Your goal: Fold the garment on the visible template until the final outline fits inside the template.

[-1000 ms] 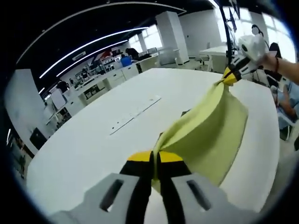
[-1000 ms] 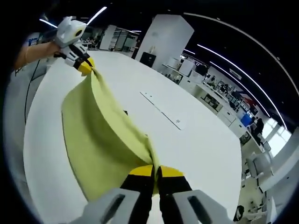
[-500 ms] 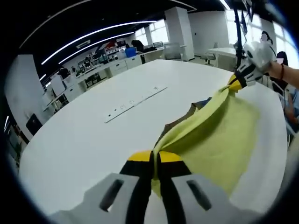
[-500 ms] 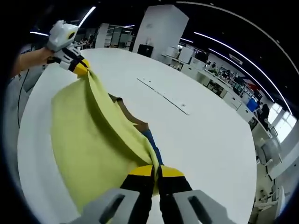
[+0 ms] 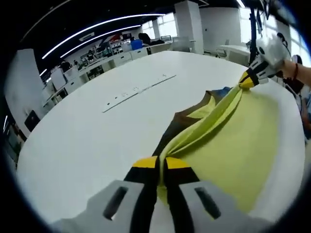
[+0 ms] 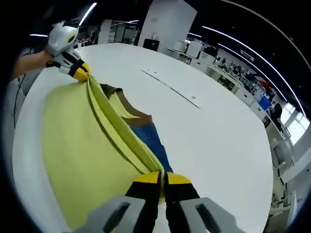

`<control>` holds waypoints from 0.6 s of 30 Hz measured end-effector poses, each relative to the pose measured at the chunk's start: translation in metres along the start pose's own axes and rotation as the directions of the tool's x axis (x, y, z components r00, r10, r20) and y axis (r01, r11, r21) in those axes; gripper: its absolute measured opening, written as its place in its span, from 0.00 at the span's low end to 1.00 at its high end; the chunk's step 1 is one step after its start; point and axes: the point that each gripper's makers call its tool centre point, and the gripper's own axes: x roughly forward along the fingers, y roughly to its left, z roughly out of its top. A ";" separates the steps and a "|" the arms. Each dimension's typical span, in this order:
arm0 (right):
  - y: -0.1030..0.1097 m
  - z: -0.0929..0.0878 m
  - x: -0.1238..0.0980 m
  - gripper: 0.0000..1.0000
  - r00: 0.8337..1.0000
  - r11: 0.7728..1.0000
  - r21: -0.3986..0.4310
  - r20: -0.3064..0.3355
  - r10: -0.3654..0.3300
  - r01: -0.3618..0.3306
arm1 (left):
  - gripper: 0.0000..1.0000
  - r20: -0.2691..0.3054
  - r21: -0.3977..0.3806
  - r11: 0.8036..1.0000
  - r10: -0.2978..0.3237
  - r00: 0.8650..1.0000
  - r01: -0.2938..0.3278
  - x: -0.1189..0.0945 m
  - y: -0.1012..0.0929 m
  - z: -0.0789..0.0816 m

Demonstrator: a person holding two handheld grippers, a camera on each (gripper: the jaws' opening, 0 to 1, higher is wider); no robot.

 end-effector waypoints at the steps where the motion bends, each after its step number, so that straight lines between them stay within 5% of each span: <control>1: 0.000 0.000 0.001 0.00 1.000 1.000 -0.001 -0.001 0.000 0.000 | 0.03 0.000 0.005 1.000 0.004 1.000 -0.004 0.001 0.000 -0.001; 10: 0.001 0.000 -0.008 0.11 0.998 0.996 0.063 0.040 0.055 -0.057 | 0.15 0.013 0.054 0.998 0.008 1.000 -0.009 -0.009 0.007 -0.005; 18: 0.007 -0.004 -0.022 0.21 0.996 0.996 0.045 0.042 0.076 -0.078 | 0.17 0.021 0.047 0.999 0.004 1.000 -0.005 -0.022 0.009 -0.013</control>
